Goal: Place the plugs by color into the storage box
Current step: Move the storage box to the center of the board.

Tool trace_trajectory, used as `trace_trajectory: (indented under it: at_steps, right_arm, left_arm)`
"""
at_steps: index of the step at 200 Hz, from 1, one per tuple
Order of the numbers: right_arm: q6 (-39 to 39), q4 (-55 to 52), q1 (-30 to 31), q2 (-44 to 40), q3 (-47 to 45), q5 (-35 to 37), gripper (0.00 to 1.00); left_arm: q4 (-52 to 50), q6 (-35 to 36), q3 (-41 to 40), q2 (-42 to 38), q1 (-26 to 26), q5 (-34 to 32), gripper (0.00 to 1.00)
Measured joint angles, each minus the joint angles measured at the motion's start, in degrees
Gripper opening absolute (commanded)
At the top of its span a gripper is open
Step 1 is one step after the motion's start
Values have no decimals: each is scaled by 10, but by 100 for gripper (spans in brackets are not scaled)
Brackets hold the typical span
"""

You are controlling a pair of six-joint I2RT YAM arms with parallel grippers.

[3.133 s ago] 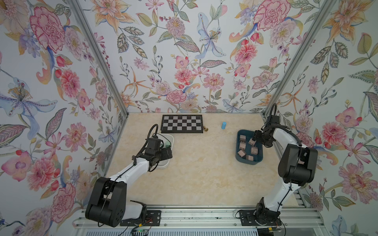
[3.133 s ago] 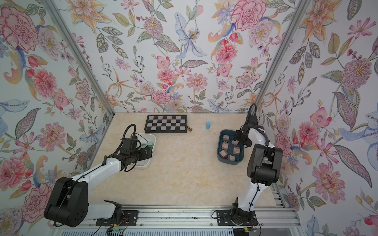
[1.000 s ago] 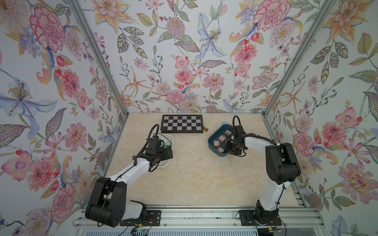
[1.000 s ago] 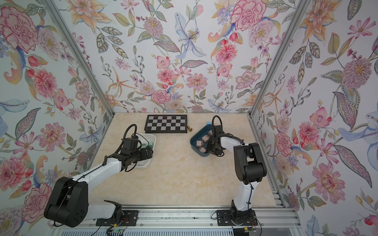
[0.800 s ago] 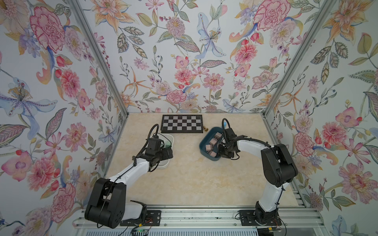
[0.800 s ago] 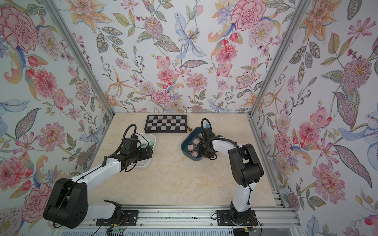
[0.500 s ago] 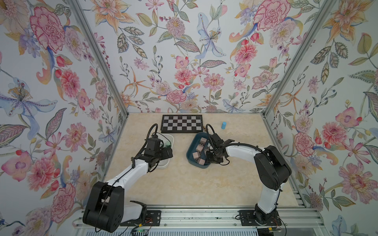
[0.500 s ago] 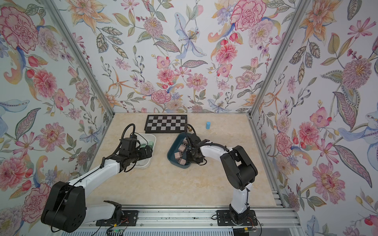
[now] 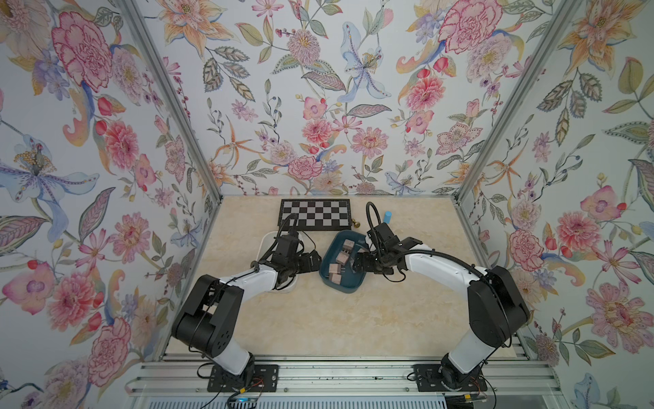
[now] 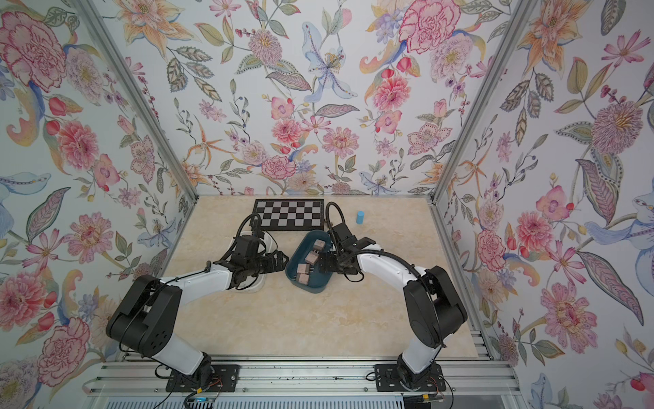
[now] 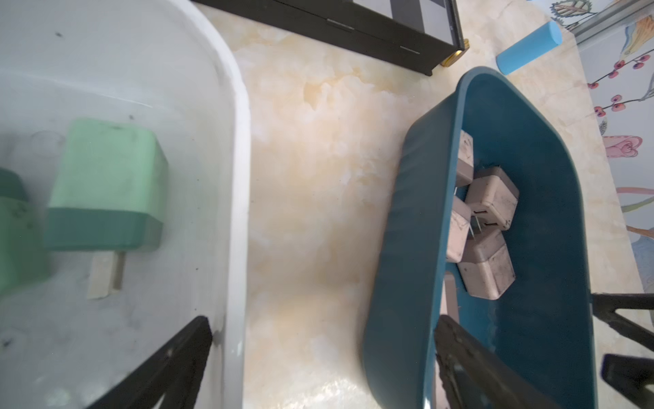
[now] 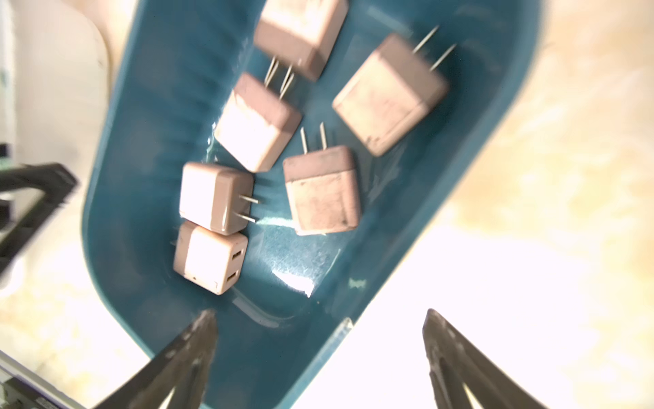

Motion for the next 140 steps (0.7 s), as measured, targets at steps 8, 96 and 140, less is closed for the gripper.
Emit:
trace_trajectory:
  at_steps: [8, 96, 140]
  right_arm:
    - [-3, 1, -19, -18, -7, 0, 92]
    - [-49, -7, -126, -32, -63, -18, 95]
    - [-82, 21, -157, -31, -67, 17, 100]
  left_arm:
    - [13, -8, 8, 17, -9, 6, 100]
    - [76, -56, 112, 99, -89, 37, 99]
    - [-24, 2, 131, 12, -65, -47, 99]
